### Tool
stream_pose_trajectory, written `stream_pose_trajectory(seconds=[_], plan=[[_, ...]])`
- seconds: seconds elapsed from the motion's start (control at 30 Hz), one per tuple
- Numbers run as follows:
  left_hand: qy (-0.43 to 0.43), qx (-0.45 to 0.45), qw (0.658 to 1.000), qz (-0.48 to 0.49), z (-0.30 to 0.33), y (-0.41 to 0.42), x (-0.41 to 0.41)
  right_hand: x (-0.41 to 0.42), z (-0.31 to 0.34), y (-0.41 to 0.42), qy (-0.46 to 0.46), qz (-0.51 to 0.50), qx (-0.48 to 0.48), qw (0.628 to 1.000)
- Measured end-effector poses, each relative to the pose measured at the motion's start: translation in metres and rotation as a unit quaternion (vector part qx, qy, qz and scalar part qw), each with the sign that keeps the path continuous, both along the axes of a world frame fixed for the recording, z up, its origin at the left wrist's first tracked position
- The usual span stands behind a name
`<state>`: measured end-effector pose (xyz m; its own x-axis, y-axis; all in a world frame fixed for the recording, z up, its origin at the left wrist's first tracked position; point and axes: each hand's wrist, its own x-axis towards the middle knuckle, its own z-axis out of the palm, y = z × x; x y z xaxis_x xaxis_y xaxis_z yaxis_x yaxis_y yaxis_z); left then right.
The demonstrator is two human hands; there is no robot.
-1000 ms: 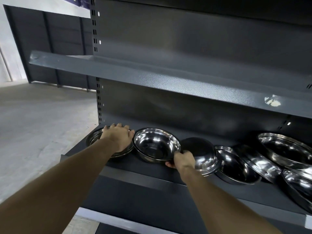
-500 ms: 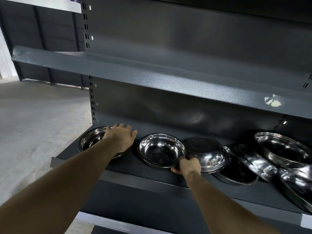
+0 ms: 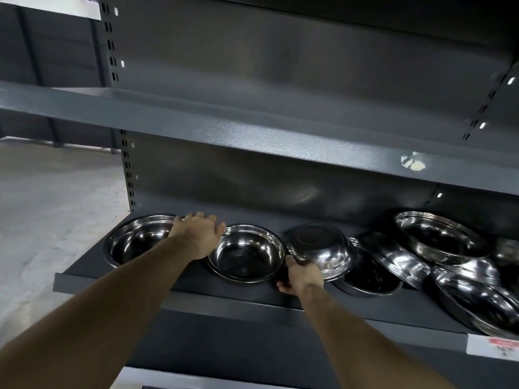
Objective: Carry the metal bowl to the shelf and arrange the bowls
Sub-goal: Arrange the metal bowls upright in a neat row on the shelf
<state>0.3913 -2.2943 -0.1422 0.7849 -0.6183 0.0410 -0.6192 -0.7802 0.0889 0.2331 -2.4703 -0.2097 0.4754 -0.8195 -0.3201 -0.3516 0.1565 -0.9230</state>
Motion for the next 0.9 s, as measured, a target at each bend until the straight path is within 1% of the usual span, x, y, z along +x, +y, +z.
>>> stream_pose_trajectory(seconds=[0.17,0.3,0.57,0.77,0.9], plan=[[0.003,-0.007,0.999,-0.041,0.004,-0.028,-0.017,-0.025,0.016,-0.022,0.015,-0.056,-0.051,0.997],[0.01,-0.021,0.996,-0.083,0.007,-0.058,-0.034,-0.046,0.027,-0.044,0.04,-0.081,-0.103,0.991],[0.038,-0.023,0.989,-0.14,0.007,-0.12,-0.054,-0.07,0.03,-0.089,0.03,-0.113,-0.136,0.984],[0.064,-0.026,0.987,-0.147,-0.005,-0.157,-0.055,-0.074,0.03,-0.107,0.057,-0.096,-0.169,0.979],[0.087,-0.026,0.986,-0.143,-0.016,-0.177,-0.048,-0.071,0.023,-0.11,0.084,-0.058,-0.208,0.973]])
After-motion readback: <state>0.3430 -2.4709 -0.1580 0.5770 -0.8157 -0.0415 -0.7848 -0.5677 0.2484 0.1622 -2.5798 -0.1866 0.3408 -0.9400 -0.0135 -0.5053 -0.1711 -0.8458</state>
